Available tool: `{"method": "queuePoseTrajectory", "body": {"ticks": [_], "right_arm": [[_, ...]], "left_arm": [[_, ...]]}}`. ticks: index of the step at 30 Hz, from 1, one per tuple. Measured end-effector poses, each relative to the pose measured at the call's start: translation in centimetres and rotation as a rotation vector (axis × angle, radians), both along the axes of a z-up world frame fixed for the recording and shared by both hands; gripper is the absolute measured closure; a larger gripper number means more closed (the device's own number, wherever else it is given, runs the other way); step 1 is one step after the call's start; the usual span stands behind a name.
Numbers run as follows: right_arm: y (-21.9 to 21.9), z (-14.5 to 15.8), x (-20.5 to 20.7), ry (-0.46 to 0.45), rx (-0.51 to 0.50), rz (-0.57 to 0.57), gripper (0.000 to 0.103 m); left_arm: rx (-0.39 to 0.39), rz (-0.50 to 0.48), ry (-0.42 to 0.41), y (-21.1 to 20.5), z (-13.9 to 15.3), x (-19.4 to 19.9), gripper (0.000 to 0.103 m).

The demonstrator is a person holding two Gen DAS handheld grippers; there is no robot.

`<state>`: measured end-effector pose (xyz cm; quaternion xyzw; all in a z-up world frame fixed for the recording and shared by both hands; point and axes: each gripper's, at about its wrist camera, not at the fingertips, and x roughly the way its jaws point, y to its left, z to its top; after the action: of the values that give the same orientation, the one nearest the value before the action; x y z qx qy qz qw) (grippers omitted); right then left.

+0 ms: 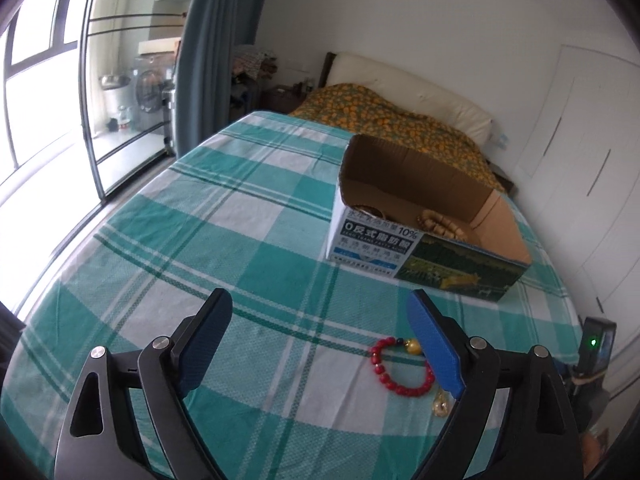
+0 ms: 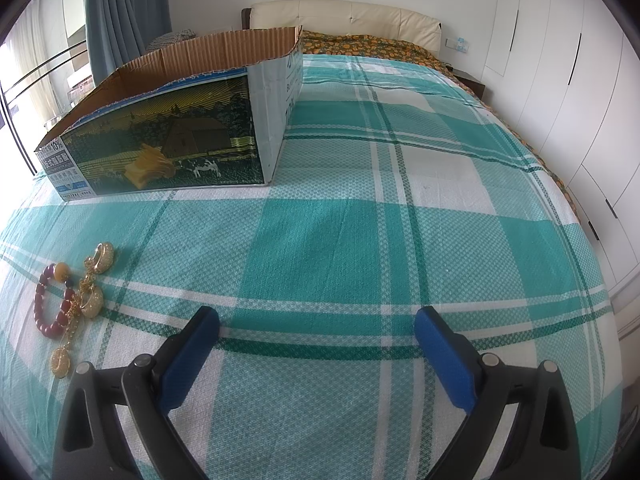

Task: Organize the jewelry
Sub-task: 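Withdraw both open tools from the box toward the red bead bracelet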

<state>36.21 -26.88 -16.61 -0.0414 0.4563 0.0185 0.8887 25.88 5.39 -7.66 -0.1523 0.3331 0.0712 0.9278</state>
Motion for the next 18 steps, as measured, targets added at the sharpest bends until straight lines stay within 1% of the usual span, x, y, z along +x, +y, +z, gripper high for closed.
{"method": "queuePoseTrajectory", "body": {"ticks": [4,10,11,12,14,16,18], "right_arm": [[0.0,-0.1,0.1,0.000,-0.002,0.000,0.003],[0.1,0.1,0.1,0.020,0.012,-0.014,0.002],[0.1,0.8,-1.0,0.000,0.050,-0.016,0.002],[0.1,0.8,-1.0,0.000,0.050,-0.016,0.003],[0.2,1.8,-2.5,-0.043,0.059,-0.014,0.003],[0.5,2.6,-3.8,-0.064,0.059,-0.014,0.003],[0.5,3.6,-5.5,-0.087,0.089,-0.021,0.003]], "left_arm": [[-0.012,-0.040,0.006,0.1,-0.8,-1.0,0.013],[-0.012,-0.091,-0.006,-0.1,-0.8,-2.6,0.012],[-0.009,-0.104,-0.008,-0.3,-0.9,-2.7,0.011],[-0.004,-0.119,-0.007,-0.5,-0.9,-2.6,0.010],[0.008,-0.151,0.009,-1.2,-1.2,-2.0,0.009],[0.014,-0.181,0.025,-1.8,-1.6,-1.3,0.009],[0.030,-0.207,0.052,-2.6,-2.1,-0.6,0.009]]}}
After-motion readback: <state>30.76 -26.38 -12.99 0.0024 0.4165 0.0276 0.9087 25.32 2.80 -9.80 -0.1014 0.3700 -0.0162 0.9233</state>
